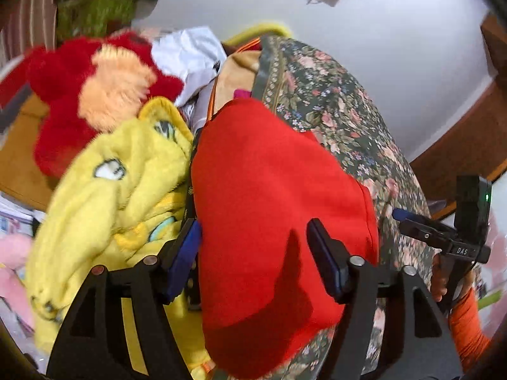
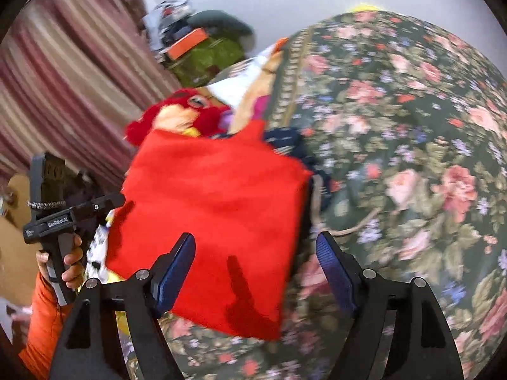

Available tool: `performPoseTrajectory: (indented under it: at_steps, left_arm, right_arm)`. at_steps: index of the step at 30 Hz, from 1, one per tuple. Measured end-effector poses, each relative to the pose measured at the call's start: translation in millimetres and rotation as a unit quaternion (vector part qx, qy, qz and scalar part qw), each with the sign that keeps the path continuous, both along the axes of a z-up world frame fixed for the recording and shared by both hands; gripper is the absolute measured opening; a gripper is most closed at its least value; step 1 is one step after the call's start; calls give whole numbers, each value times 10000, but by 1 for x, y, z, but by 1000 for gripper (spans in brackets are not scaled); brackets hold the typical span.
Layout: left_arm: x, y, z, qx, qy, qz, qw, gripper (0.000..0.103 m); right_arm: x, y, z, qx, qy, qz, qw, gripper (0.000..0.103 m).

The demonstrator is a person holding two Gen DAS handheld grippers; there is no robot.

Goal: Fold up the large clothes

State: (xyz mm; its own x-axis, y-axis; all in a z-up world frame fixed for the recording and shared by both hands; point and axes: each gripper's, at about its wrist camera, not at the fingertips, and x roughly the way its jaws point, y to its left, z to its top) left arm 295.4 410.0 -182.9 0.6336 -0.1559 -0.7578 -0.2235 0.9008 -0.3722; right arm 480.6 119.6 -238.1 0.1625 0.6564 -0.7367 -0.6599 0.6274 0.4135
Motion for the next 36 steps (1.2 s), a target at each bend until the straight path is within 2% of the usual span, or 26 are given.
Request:
performPoseTrajectory:
  at_steps: [3,7,10,12,15,18,23,25,29,32,36]
  left_arm:
    - [-16,-10,2,301,58,48,9995,81]
    - [-33,-20,-13,698,495,201,9961,81]
    - [-52,-23,-23,756,699,236,9944,81]
    - [-68,-27,-22,821,754,274,9934,81]
    - [-85,-37,-9,1062,721,355,9911,81]
    - [-104,-52,20,1162,395,394,9917,81]
    - [-140,-92,88,1536,-405,381,9866,81]
    - [-156,-110,119,1633,-803,384,9826,81]
    - [-188,-145,170,1688,-1556,377,9726,81]
    - [-222,-178,210,1848,-2241,355,9562,81]
    - [-264,-217,240,2105,-2891,455,9327,81]
  right_arm:
    - [-22,22,-9,-217,-95,209,9995,77]
    - [-45,28,-35,-505,30,259,9984,77]
    - [-54,18,-46,-709,199,204,9971,77]
    - [-62,8,-42,-796,152,159,9966,77]
    - [-77,-12,-19,-746,-36,65,9972,77]
    - [-99,-31,17,-528,-328,-11,9981,77]
    - [-145,-61,99,-16,-1203,-111,9927,77]
    - [-168,-78,136,312,-1595,-178,9865,77]
    - [-211,-109,192,821,-2211,-312,9713,77]
    - [-251,-136,229,1192,-2743,-418,9533,77]
    - [-301,-168,262,1624,-3266,-531,9296,77]
